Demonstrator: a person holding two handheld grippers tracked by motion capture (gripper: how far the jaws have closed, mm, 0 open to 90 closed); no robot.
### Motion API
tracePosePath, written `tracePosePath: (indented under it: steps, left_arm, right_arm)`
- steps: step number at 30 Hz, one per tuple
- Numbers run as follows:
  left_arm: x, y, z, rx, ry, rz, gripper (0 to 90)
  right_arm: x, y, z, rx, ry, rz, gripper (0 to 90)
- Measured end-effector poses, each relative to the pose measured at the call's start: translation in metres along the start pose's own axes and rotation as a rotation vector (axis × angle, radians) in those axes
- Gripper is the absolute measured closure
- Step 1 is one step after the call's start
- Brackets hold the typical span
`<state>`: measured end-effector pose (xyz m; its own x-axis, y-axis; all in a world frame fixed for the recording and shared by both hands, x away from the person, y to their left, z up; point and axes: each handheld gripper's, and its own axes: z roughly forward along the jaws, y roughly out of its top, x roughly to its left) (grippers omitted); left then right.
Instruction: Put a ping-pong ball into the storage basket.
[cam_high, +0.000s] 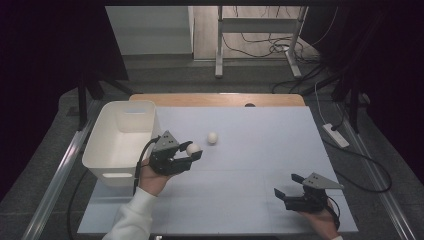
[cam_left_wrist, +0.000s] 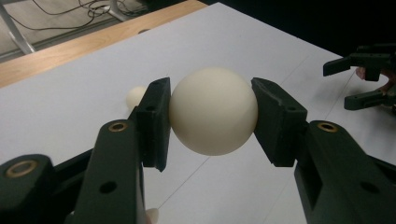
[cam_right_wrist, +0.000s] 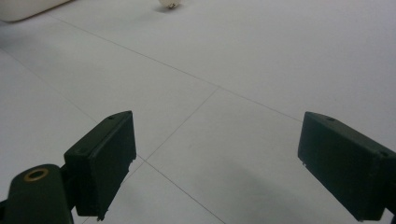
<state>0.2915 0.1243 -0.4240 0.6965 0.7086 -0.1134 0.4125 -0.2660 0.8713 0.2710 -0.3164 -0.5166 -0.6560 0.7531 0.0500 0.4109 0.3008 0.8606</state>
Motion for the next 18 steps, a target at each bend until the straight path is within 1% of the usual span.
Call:
tracePosePath:
  steps: [8,18]
  left_arm:
    - [0.001,0.007,-0.004,-0.021,0.006,0.002,50.3]
    - [0.004,0.012,-0.008,-0.034,0.011,0.001,50.3]
  right_arm:
    - [0.000,0.000,0.000,0.000,-0.001,0.000,11.3]
    - [0.000,0.000,0.000,-0.002,-0.002,-0.002,11.3]
